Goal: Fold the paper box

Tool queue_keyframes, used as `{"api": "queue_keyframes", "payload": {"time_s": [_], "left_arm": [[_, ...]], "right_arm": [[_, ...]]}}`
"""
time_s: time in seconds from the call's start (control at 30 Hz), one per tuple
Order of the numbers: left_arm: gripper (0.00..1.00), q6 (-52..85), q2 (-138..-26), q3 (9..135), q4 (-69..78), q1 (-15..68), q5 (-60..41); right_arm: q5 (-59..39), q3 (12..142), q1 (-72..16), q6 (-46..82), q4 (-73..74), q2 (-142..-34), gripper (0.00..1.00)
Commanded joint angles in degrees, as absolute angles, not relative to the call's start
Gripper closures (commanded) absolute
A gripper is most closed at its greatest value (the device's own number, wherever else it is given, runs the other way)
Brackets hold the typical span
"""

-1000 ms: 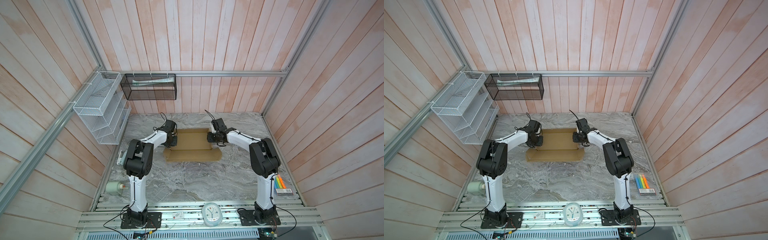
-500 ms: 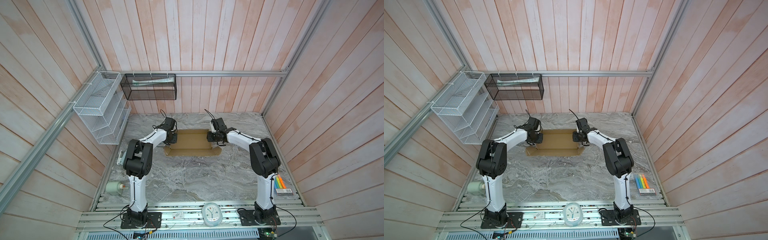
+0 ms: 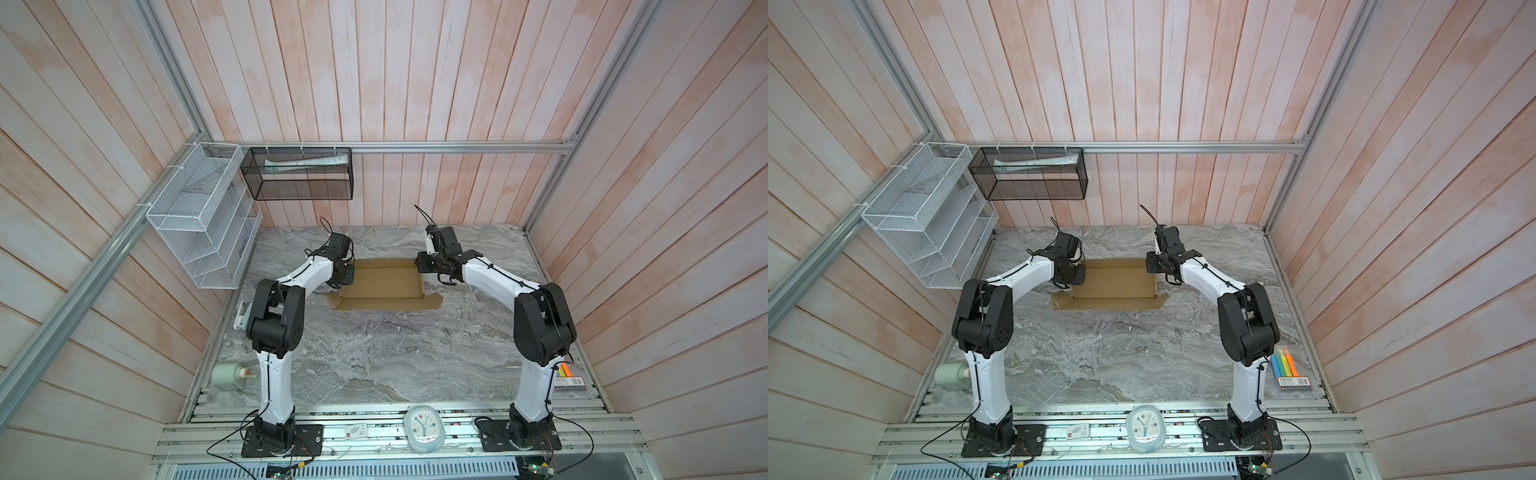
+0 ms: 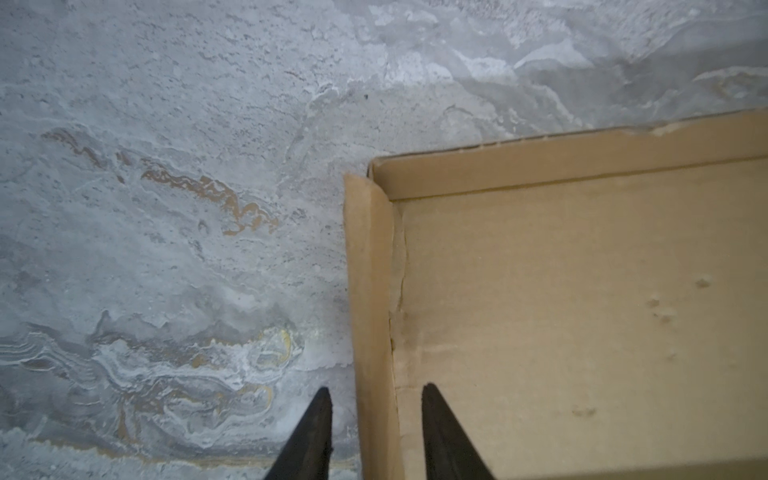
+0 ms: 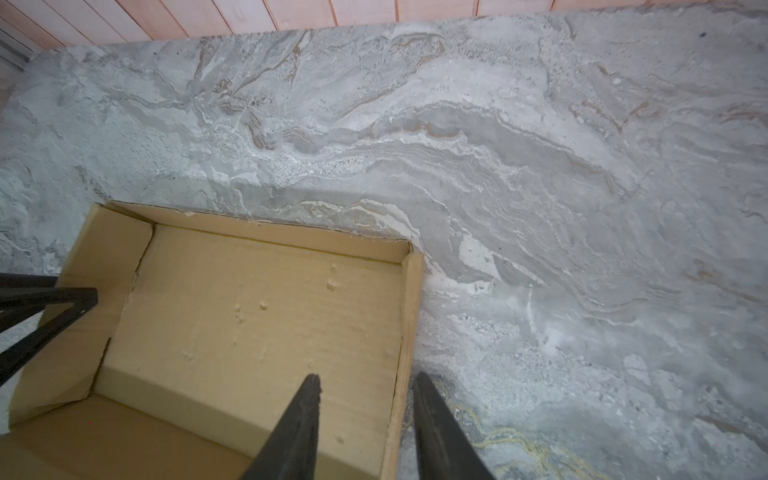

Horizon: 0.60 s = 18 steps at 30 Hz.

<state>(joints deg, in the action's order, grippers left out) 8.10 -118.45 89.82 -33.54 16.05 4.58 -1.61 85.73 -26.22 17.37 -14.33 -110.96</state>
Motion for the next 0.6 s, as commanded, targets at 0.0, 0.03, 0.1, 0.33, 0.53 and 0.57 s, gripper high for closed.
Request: {"api": "queue_keyframes", "payload": {"time_s": [0.0,0.03,0.1,0.33,0.53,0.57], "left_arm": [[0.61,7.4,-115.1,92.8,-34.4,15.7,5.5],[0.61,7.4,-114.6,93.3,-34.5,15.7,5.7],[0.60,7.3,-113.6,94.1,-34.8,15.7,5.7],[0.60,7.6,-109.6,96.5,-36.1,15.7,5.3],[0.61,8.6,-104.5,96.4,-37.2,15.7,4.8],[0.60,8.8,-103.1,96.1,-37.4,15.7,4.7]], "right_arm": [[-2.8,84.7,-26.5,16.1,-13.2,-108.9,0.61],[-3.0,84.6,-26.5,16.1,-13.1,-108.7,0.61],[-3.7,84.3,-26.5,15.9,-12.7,-108.4,0.61],[-5.9,82.7,-26.5,16.2,-10.4,-107.5,0.61],[-7.3,81.5,-26.5,16.1,-9.0,-106.8,0.61],[-7.4,81.4,-26.5,16.1,-8.8,-106.7,0.61]]}}
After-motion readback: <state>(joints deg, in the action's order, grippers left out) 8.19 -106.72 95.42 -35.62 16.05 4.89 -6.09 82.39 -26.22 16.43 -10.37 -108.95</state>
